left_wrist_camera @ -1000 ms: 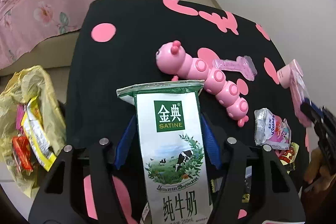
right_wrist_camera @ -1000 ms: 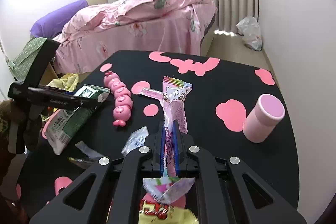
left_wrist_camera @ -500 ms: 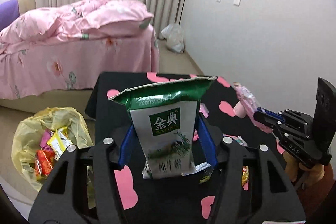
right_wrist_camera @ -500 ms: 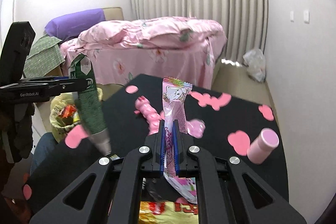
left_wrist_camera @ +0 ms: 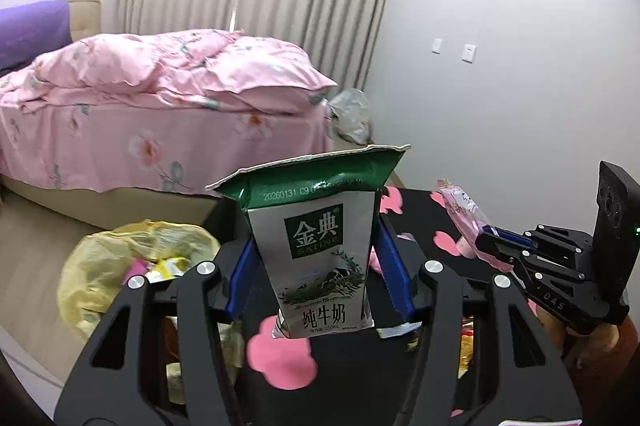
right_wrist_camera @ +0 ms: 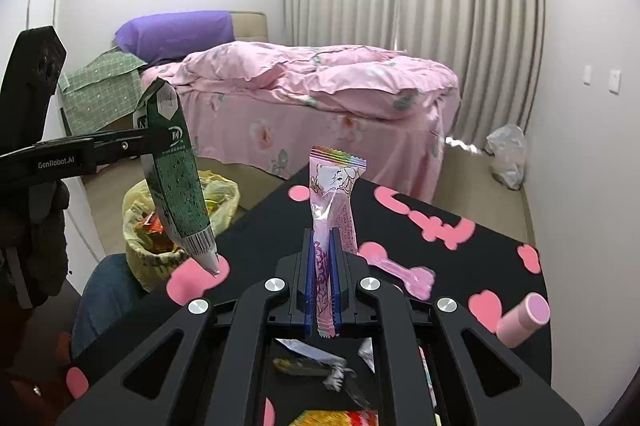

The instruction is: Collect trash

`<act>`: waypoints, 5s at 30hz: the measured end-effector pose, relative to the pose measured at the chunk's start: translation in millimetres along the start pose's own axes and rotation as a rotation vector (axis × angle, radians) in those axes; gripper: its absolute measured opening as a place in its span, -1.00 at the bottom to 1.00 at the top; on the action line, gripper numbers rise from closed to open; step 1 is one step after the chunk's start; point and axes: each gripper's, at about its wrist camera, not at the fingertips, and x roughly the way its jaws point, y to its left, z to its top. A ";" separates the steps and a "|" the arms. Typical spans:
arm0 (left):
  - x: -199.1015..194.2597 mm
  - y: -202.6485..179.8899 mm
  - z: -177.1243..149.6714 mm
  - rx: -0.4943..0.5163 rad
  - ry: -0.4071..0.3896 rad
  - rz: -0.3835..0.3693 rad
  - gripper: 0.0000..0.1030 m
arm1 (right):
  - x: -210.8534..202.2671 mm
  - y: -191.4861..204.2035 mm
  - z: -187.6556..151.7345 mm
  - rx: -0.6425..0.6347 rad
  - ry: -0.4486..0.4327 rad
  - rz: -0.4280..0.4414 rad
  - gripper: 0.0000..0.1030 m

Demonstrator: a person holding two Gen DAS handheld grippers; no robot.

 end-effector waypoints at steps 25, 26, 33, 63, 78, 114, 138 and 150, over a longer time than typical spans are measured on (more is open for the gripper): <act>-9.6 145.2 -31.7 -0.203 -0.044 0.410 0.01 | 142.0 103.8 53.0 -0.033 0.148 0.346 -0.85; -0.3 150.5 -40.0 -0.204 -0.016 0.424 0.01 | 156.7 109.8 52.6 -0.041 0.175 0.365 -0.85; 54.1 186.9 -85.3 -0.284 0.151 0.422 0.01 | 242.7 142.8 35.9 -0.080 0.363 0.450 -0.85; 27.9 187.7 -64.0 -0.366 0.079 0.383 0.40 | 221.2 148.6 26.5 -0.214 0.357 0.377 -0.21; 40.3 58.5 -56.4 -0.209 0.118 0.071 0.40 | 49.4 -16.7 -10.1 0.004 0.137 0.031 -0.19; 324.6 -186.1 -60.5 0.562 0.604 -0.141 0.13 | -16.1 -152.8 -180.5 0.347 0.183 -0.169 0.10; 147.5 -132.4 -54.9 0.202 0.471 -0.147 -0.35 | -42.5 -102.0 -160.0 0.262 0.189 0.026 0.11; 127.8 -93.3 -97.3 0.114 0.461 -0.200 -0.15 | -36.1 -72.5 -161.9 0.223 0.239 0.040 0.11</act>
